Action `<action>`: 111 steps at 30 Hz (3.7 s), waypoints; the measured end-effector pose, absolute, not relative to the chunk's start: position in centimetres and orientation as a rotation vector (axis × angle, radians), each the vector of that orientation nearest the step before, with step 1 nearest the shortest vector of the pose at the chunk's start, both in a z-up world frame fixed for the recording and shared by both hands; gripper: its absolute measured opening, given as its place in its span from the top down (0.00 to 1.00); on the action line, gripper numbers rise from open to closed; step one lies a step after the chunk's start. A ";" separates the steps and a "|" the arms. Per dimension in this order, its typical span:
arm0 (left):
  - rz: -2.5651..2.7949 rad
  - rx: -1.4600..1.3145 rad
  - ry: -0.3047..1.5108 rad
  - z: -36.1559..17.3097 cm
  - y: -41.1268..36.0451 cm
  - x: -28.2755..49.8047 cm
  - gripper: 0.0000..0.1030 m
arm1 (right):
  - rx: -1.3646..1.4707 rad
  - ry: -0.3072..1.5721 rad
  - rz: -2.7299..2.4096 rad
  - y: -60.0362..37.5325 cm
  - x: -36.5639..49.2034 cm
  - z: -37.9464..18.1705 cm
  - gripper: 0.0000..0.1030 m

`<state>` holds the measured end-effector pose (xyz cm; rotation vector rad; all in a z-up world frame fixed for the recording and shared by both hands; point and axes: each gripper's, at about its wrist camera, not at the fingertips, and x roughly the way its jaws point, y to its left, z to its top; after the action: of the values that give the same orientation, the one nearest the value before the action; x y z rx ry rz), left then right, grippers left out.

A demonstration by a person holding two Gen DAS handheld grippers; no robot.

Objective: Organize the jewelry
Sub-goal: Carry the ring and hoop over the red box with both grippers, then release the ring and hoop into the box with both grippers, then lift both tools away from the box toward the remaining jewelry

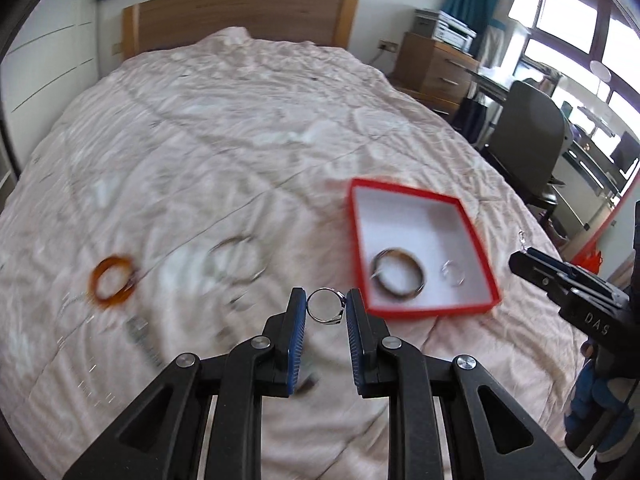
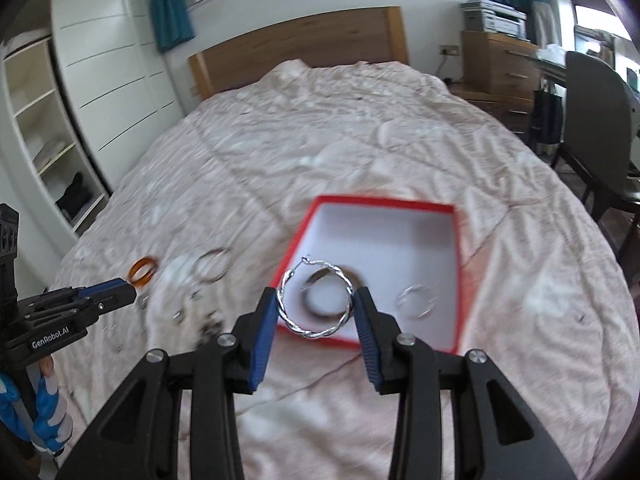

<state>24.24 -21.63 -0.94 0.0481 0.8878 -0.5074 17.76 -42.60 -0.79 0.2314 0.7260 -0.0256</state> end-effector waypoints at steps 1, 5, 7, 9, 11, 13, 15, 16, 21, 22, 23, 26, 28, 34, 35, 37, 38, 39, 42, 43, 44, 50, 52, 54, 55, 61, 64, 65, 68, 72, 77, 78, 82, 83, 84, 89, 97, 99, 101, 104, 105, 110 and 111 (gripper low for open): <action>-0.517 0.053 0.891 -1.0 -23.3 25.2 0.80 | 0.234 0.726 -0.036 -43.8 18.6 -0.9 0.65; -0.533 0.069 0.905 -2.0 -28.2 28.4 0.80 | 0.244 0.734 -0.054 -46.8 20.8 -1.9 0.65; -0.535 0.075 0.924 -3.1 -30.6 30.3 0.80 | 0.249 0.747 -0.060 -48.4 22.5 -2.9 0.65; -0.538 0.084 0.941 -4.3 -32.3 31.5 0.80 | 0.248 0.762 -0.058 -49.4 23.6 -3.9 0.65; -0.539 0.100 0.963 -5.7 -34.0 32.6 0.80 | 0.246 0.788 -0.054 -50.4 25.1 -5.4 0.65; -0.535 0.114 0.982 -7.1 -35.2 33.4 0.80 | 0.248 0.812 -0.048 -51.0 26.1 -6.8 0.65; -0.524 0.119 1.005 -8.7 -36.1 34.4 0.80 | 0.248 0.835 -0.039 -51.6 27.1 -8.2 0.65; -0.517 0.121 1.014 -9.2 -36.3 34.7 0.80 | 0.246 0.844 -0.034 -51.6 27.3 -8.6 0.65; -0.492 0.135 1.053 -11.4 -36.9 35.8 0.80 | 0.223 0.898 -0.002 -51.6 28.4 -11.0 0.65; -0.487 0.136 1.059 -11.8 -36.9 36.0 0.80 | 0.219 0.908 0.001 -51.7 28.5 -11.3 0.65; -0.483 0.139 1.062 -12.1 -37.0 36.1 0.80 | 0.215 0.916 0.004 -51.7 28.5 -11.6 0.65; -0.472 0.166 1.053 -12.5 -37.6 36.1 0.79 | 0.185 0.937 0.014 -51.5 28.6 -12.2 0.64; -0.446 0.200 1.038 -12.7 -38.0 35.9 0.79 | 0.163 0.947 0.020 -51.2 28.8 -12.2 0.64; -0.431 0.216 1.030 -13.1 -37.9 36.0 0.79 | 0.075 0.978 0.018 -49.9 29.5 -12.5 0.64; -0.434 0.213 1.029 -13.1 -37.9 36.0 0.79 | 0.069 0.981 0.017 -49.9 29.5 -12.6 0.64; -0.440 0.205 1.030 -13.0 -37.8 36.0 0.79 | 0.068 0.985 0.017 -49.9 29.4 -12.6 0.64; -0.443 0.201 1.031 -13.0 -37.8 36.0 0.79 | 0.063 0.989 0.017 -49.9 29.4 -12.6 0.64; -0.447 0.195 1.033 -12.9 -37.7 36.0 0.79 | 0.060 0.991 0.016 -49.9 29.4 -12.6 0.64; -0.455 0.178 1.041 -12.8 -37.6 36.1 0.79 | 0.059 0.998 0.016 -49.9 29.3 -12.5 0.64; -0.457 0.174 1.044 -12.8 -37.6 36.1 0.79 | 0.058 0.999 0.014 -49.8 29.3 -12.4 0.64; -0.459 0.171 1.048 -12.7 -37.6 36.1 0.78 | 0.059 0.999 0.013 -49.8 29.3 -12.4 0.64; -0.470 0.156 1.047 -12.1 -37.4 35.7 0.63 | 0.061 1.013 0.003 -49.8 28.7 -12.0 0.63; -0.476 0.146 1.047 -11.7 -37.3 35.5 0.62 | 0.062 1.020 0.003 -49.8 28.6 -12.0 0.63; -0.480 0.132 1.050 -11.5 -37.1 35.5 0.62 | 0.061 1.029 0.001 -49.7 28.6 -12.1 0.63; -0.483 0.122 1.052 -11.3 -37.0 35.5 0.62 | 0.064 1.032 0.002 -49.7 28.5 -12.1 0.63; -0.484 0.100 1.037 -10.2 -36.4 35.3 0.51 | 0.076 1.028 0.000 -49.6 28.3 -11.9 0.58; -0.488 0.083 1.035 -9.6 -35.9 35.2 0.51 | 0.084 1.024 -0.002 -49.5 27.9 -11.6 0.56; -0.490 0.080 1.035 -9.4 -35.8 35.0 0.51 | 0.087 1.022 -0.003 -49.4 27.6 -11.4 0.56; -0.489 0.081 1.024 -8.6 -35.4 34.5 0.51 | 0.093 1.014 -0.007 -49.3 26.9 -10.7 0.56; -0.490 0.069 1.008 -6.9 -34.7 33.2 0.51 | 0.114 0.992 -0.014 -49.2 25.4 -9.2 0.56; -0.486 0.047 0.974 -4.4 -33.5 30.6 0.51 | 0.144 0.954 -0.034 -48.9 22.6 -6.6 0.56; -0.484 0.044 0.964 -3.8 -33.2 29.9 0.51 | 0.151 0.944 -0.041 -48.8 22.0 -6.0 0.56; -0.468 0.055 0.915 -1.7 -31.7 27.2 0.51 | 0.190 0.899 -0.068 -48.4 18.9 -3.6 0.56; -0.460 0.060 0.903 -1.1 -31.1 26.4 0.51 | 0.195 0.887 -0.071 -48.2 18.1 -3.1 0.56; -0.453 0.064 0.894 -0.8 -30.6 25.7 0.51 | 0.200 0.875 -0.073 -47.9 17.4 -2.5 0.56; -0.408 0.075 0.879 0.9 -26.9 22.7 0.51 | 0.227 0.827 -0.063 -46.2 14.1 -0.3 0.56; -0.291 0.041 0.838 3.9 -18.5 18.9 0.48 | 0.227 0.749 -0.016 -42.0 9.3 3.3 0.56; -0.259 0.036 0.817 4.7 -16.4 17.9 0.46 | 0.229 0.726 -0.003 -41.0 8.1 4.1 0.56; -0.228 0.031 0.794 5.6 -14.1 16.8 0.42 | 0.231 0.709 0.009 -40.2 7.3 4.8 0.56; -0.178 0.018 0.769 6.8 -10.6 15.5 0.38 | 0.232 0.688 0.029 -38.9 6.2 5.5 0.56; -0.165 0.011 0.761 7.2 -9.3 15.1 0.38 | 0.234 0.683 0.036 -38.3 5.8 5.8 0.56; -0.091 -0.033 0.737 8.6 -3.9 13.1 0.35 | 0.226 0.658 0.077 -35.8 4.3 6.8 0.56; -0.072 -0.047 0.732 8.8 -2.7 12.7 0.33 | 0.223 0.656 0.083 -35.5 4.3 7.0 0.56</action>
<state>12.75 -2.72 8.81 -0.0473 0.7323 -0.0719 4.27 -35.51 6.97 0.2230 0.6559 0.0827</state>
